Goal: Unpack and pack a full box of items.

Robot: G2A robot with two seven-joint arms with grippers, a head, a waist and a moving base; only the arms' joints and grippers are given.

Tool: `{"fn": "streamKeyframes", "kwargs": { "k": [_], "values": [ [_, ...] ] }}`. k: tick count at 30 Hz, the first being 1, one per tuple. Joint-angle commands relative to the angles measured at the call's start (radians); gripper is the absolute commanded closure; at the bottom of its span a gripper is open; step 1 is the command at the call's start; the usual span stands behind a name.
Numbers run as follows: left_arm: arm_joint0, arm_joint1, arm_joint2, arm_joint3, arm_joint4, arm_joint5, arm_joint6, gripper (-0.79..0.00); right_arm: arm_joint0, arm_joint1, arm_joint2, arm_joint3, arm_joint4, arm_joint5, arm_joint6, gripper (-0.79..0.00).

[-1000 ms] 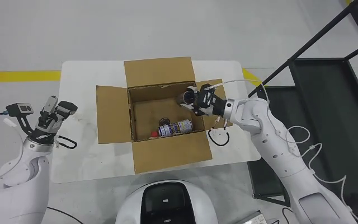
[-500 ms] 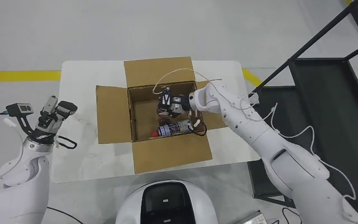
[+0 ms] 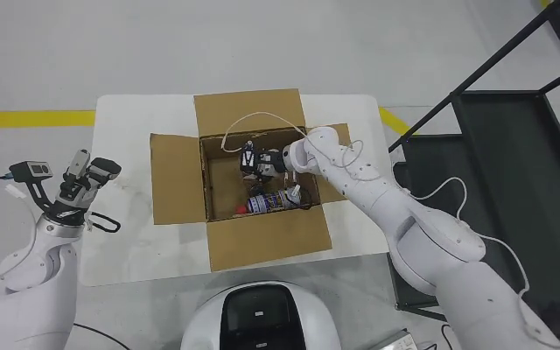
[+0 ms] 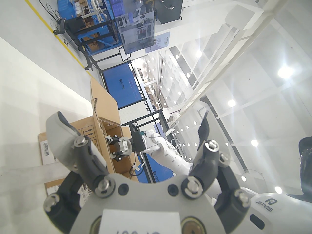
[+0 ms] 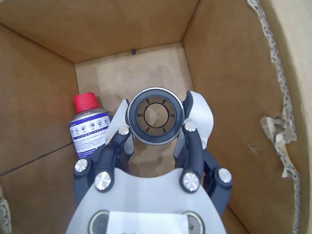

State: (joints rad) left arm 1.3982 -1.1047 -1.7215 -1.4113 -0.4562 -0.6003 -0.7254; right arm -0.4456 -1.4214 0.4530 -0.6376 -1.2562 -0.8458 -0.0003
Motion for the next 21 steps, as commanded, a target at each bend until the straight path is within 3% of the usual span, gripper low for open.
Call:
{"fn": "streamKeyframes", "kwargs": {
  "k": [1,6,11,16,21],
  "values": [
    [0.000,0.000,0.000,0.000,0.000,0.000,0.000,-0.785,0.005,-0.007,0.002,0.025,-0.005,0.001,-0.037,-0.785],
    [0.000,0.000,0.006,-0.010,0.059,0.030,0.038,-0.785,0.007,0.001,0.019,0.040,-0.027,-0.023,-0.127,-0.785],
    [-0.026,0.001,0.024,0.022,0.135,0.048,0.069,-0.785,-0.010,0.044,0.067,-0.020,-0.048,-0.074,-0.227,-0.785],
    [-0.067,0.001,0.056,0.075,0.188,0.048,0.064,-0.785,-0.073,0.125,0.171,-0.182,-0.053,-0.140,-0.310,-0.785],
    [-0.112,-0.001,0.102,0.105,0.178,0.032,0.005,-0.785,-0.213,0.228,0.344,-0.420,-0.024,-0.167,-0.246,-0.785]
  ]
}}
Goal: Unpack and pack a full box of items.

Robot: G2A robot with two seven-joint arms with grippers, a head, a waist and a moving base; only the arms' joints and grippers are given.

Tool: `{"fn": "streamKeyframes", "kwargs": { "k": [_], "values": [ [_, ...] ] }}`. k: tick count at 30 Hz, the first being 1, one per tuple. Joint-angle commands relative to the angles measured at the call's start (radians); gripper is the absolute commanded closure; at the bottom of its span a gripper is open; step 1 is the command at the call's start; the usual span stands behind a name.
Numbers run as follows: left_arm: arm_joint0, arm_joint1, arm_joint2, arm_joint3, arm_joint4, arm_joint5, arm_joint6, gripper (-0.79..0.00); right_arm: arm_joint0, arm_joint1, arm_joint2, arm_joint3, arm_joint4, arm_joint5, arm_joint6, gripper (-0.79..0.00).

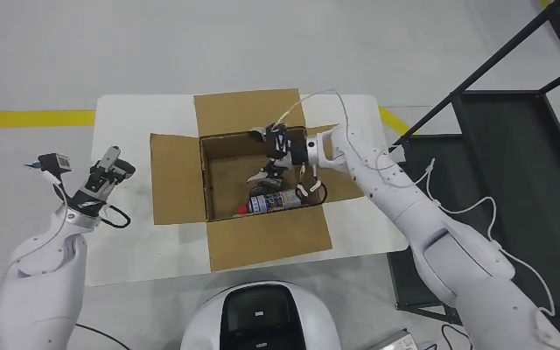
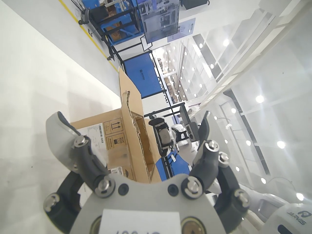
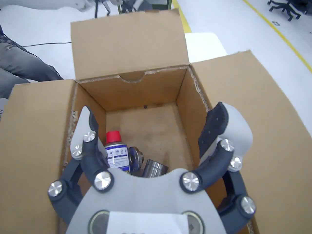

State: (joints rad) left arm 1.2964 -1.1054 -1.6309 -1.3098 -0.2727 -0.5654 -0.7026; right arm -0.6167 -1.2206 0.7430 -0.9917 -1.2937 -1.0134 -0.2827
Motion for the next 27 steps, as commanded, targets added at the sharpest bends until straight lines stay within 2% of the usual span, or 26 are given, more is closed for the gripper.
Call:
{"fn": "streamKeyframes", "kwargs": {
  "k": [1,8,11,19,27],
  "values": [
    [-0.017,-0.001,0.019,0.007,-0.013,-0.003,-0.031,-0.785,-0.077,0.047,0.094,-0.114,0.029,0.001,0.081,-0.785],
    [-0.071,0.004,0.060,-0.001,-0.080,0.041,-0.191,-0.785,-0.342,0.156,0.351,-0.446,0.375,0.002,0.461,-0.785],
    [-0.097,0.006,0.071,-0.008,-0.131,0.075,-0.263,-0.785,-0.342,0.156,0.351,-0.446,0.375,0.002,0.461,-0.785],
    [-0.152,0.003,0.124,-0.012,-0.239,0.163,-0.347,-0.785,-0.342,0.156,0.351,-0.446,0.375,0.002,0.461,-0.785],
    [-0.188,-0.008,0.208,-0.064,-0.224,0.185,-0.332,-0.785,-0.368,0.162,0.370,-0.429,0.428,0.014,0.474,-0.785]
  ]
}}
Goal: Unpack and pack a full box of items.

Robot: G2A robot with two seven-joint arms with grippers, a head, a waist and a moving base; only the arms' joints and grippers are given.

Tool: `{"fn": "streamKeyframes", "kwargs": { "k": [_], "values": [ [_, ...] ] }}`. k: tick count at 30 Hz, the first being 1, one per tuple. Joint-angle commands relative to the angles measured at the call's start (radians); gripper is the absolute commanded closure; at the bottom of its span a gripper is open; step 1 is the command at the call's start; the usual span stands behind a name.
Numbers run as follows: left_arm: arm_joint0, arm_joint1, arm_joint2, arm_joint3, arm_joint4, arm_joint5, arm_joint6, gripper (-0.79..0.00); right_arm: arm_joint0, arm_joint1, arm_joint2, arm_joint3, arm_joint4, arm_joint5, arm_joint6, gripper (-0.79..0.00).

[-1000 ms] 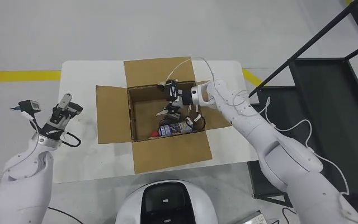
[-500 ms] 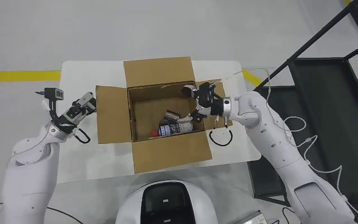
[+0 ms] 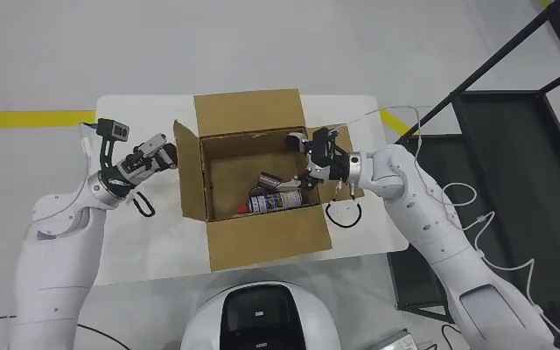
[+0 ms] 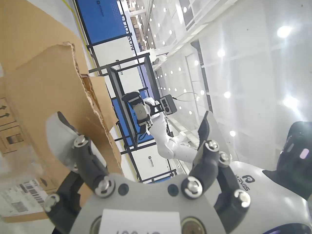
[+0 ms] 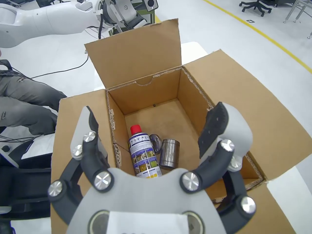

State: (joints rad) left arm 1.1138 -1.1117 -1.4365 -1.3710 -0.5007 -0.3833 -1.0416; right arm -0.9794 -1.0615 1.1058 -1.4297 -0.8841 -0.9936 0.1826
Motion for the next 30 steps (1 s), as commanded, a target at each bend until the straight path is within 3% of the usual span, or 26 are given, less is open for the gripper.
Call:
{"fn": "streamKeyframes", "kwargs": {
  "k": [1,11,14,19,25,30],
  "values": [
    [-0.011,-0.005,0.031,-0.006,0.008,0.007,0.015,-0.785,-0.014,0.006,0.016,0.028,0.058,-0.015,0.023,-0.785],
    [-0.068,-0.032,0.184,0.036,0.079,-0.003,0.079,-0.785,-0.123,0.073,0.201,0.125,0.420,-0.019,0.169,-0.785],
    [-0.075,-0.037,0.218,0.050,0.226,-0.080,0.159,-0.785,-0.156,0.093,0.262,0.155,0.497,0.016,0.228,-0.785],
    [-0.076,-0.046,0.261,0.059,0.316,-0.141,0.229,-0.785,-0.182,0.108,0.313,0.201,0.520,0.091,0.262,-0.785],
    [-0.077,-0.051,0.292,0.067,0.396,-0.164,0.271,-0.785,-0.167,0.099,0.267,0.285,0.540,0.154,0.282,-0.785],
    [-0.070,-0.052,0.304,0.064,0.450,-0.174,0.302,-0.785,-0.122,0.079,0.189,0.365,0.625,0.121,0.319,-0.785]
  ]
}}
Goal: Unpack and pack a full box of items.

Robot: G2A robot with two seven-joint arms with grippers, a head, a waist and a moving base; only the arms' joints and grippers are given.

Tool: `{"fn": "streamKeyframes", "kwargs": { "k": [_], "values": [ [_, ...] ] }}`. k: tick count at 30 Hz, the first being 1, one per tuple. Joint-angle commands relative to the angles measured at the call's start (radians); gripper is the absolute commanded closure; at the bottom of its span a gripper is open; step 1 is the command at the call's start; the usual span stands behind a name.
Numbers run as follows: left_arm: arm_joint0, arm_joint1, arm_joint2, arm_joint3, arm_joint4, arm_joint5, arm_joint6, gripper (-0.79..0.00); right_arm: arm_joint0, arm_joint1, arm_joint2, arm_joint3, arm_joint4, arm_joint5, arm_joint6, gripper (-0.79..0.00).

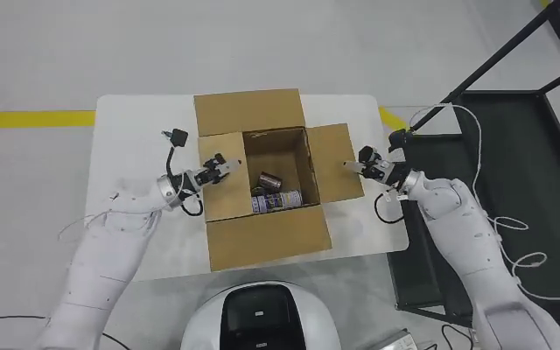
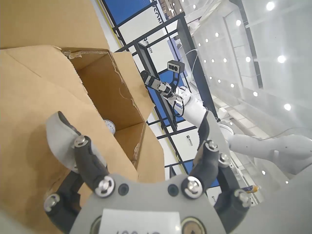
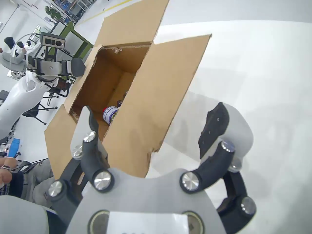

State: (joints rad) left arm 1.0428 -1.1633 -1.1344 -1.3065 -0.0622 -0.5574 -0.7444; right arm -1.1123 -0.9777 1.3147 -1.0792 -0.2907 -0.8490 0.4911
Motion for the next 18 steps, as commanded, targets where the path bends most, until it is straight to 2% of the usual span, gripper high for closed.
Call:
{"fn": "streamKeyframes", "kwargs": {
  "k": [1,5,9,13,18],
  "values": [
    [0.003,0.000,0.003,-0.002,0.019,0.000,0.009,-0.785,0.021,-0.008,-0.034,0.025,0.052,-0.044,0.020,-0.785],
    [0.007,0.001,0.003,-0.007,0.043,-0.005,0.026,-0.785,0.046,-0.017,-0.071,0.020,0.166,-0.163,0.048,-0.785],
    [0.010,0.002,-0.003,-0.008,0.043,-0.005,0.040,-0.785,0.044,-0.009,-0.081,-0.089,0.267,-0.163,0.118,-0.785],
    [0.007,0.002,-0.012,-0.007,0.029,-0.001,0.056,-0.785,0.037,0.005,-0.091,-0.211,0.378,-0.163,0.241,-0.785],
    [0.008,0.004,-0.025,-0.009,0.008,-0.004,0.066,-0.785,0.089,-0.005,-0.184,-0.217,0.441,-0.163,0.317,-0.785]
  ]
}}
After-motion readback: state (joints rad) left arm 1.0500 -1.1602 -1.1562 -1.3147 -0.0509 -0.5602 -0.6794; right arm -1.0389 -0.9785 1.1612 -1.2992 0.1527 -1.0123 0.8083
